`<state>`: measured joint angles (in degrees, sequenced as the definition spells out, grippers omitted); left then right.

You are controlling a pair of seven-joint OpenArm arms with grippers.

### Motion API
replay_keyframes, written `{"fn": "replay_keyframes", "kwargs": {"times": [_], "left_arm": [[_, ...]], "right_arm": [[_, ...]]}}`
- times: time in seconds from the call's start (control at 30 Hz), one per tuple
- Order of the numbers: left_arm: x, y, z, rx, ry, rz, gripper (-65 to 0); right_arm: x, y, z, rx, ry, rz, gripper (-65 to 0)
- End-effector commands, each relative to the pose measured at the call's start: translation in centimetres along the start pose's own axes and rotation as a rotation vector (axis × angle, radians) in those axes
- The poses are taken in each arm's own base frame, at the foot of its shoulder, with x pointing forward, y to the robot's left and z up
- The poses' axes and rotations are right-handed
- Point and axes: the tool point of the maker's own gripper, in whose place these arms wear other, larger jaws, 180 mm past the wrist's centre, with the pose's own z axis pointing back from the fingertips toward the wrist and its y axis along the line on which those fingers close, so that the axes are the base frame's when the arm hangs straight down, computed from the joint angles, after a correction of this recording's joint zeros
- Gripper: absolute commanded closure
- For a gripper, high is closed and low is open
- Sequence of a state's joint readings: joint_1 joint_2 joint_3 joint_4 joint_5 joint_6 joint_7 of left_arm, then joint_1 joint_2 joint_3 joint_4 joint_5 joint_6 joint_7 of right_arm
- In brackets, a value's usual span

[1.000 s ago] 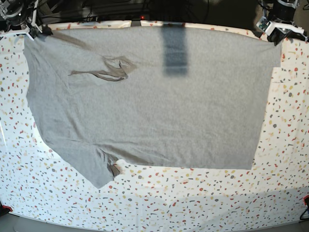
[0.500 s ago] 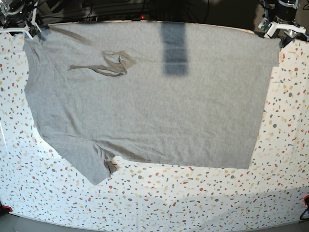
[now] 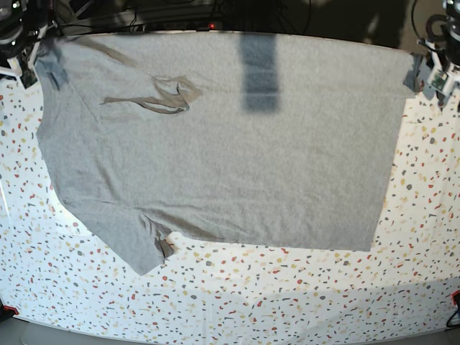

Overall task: Fold the T-shirt properly
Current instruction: 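Release and move both grippers along the shirt sides to the hem corners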

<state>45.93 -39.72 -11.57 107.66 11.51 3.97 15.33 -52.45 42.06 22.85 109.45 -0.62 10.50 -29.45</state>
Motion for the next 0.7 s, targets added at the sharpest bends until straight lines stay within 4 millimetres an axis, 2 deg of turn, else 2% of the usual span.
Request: {"fn": "replay_keyframes", "kwargs": {"times": [0.0, 0.2, 0.37, 0.5, 0.67], "left_arm": [[1.6, 1.4, -0.5, 0.013, -0.059, 0.015, -27.0], [6.6, 3.2, -3.9, -0.089, -0.204, 0.321, -27.0], [7.7, 4.4, -7.1, -0.167, -0.276, 0.542, -27.0], [9.1, 4.8, -9.3, -0.173, -0.343, 0.675, -27.0], [10.0, 5.4, -12.5, -0.172, -0.342, 0.735, -26.9]], "right_arm": [[1.5, -0.7, 0.0, -0.002, -0.05, -0.012, -22.7], [8.0, -0.4, -0.6, 0.144, -0.243, -0.253, -22.7], [10.9, -1.1, -1.7, 0.153, -0.319, -0.35, -22.7], [13.6, -0.7, -3.2, 0.171, -0.372, -0.394, -22.7], [16.6, -1.0, -6.1, 0.187, -0.395, -0.41, -22.7]]}}
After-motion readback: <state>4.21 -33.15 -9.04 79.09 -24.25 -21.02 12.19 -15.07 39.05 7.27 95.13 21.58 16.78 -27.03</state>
